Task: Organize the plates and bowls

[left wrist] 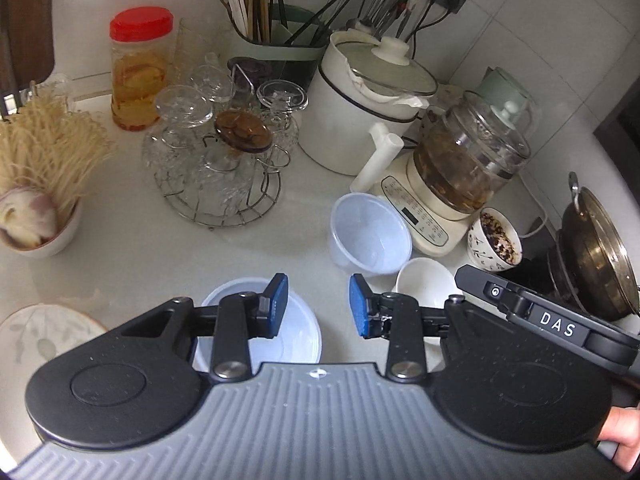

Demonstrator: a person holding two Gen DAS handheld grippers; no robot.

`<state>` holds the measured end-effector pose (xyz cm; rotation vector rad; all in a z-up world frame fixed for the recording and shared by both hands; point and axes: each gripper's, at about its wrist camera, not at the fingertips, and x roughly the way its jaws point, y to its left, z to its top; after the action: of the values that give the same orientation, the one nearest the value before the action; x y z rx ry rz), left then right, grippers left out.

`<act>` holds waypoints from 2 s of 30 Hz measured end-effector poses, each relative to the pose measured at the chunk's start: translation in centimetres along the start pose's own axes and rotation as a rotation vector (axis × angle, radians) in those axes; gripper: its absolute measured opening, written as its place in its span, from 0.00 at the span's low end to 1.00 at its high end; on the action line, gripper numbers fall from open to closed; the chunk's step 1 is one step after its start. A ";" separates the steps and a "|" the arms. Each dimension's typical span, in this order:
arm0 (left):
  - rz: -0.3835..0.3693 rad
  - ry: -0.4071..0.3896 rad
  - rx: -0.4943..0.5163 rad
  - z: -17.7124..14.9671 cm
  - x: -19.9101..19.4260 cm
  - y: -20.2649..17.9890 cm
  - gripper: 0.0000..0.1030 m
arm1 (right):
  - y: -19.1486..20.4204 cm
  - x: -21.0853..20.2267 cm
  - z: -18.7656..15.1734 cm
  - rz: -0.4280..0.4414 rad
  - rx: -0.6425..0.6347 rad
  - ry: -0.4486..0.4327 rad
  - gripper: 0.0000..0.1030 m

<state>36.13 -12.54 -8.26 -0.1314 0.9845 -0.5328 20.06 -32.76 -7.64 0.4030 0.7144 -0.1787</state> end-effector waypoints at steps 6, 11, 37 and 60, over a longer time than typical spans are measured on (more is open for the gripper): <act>0.021 0.014 -0.041 1.6 3.1 -0.4 0.38 | -1.6 3.0 1.8 0.019 -0.016 0.041 0.47; 0.031 0.031 -0.078 2.4 5.6 -0.4 0.38 | -2.9 5.2 3.1 0.032 -0.032 0.073 0.47; -0.050 0.195 -0.143 6.9 18.0 -0.4 0.42 | -7.3 15.7 5.5 0.002 0.055 0.276 0.42; -0.030 0.245 -0.124 6.8 20.5 -0.2 0.09 | -7.8 18.1 4.1 0.020 0.082 0.323 0.13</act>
<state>50.54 -23.53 -19.92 -0.1951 1.2564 -0.5240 33.67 -41.93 -19.23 0.5234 1.0225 -0.1251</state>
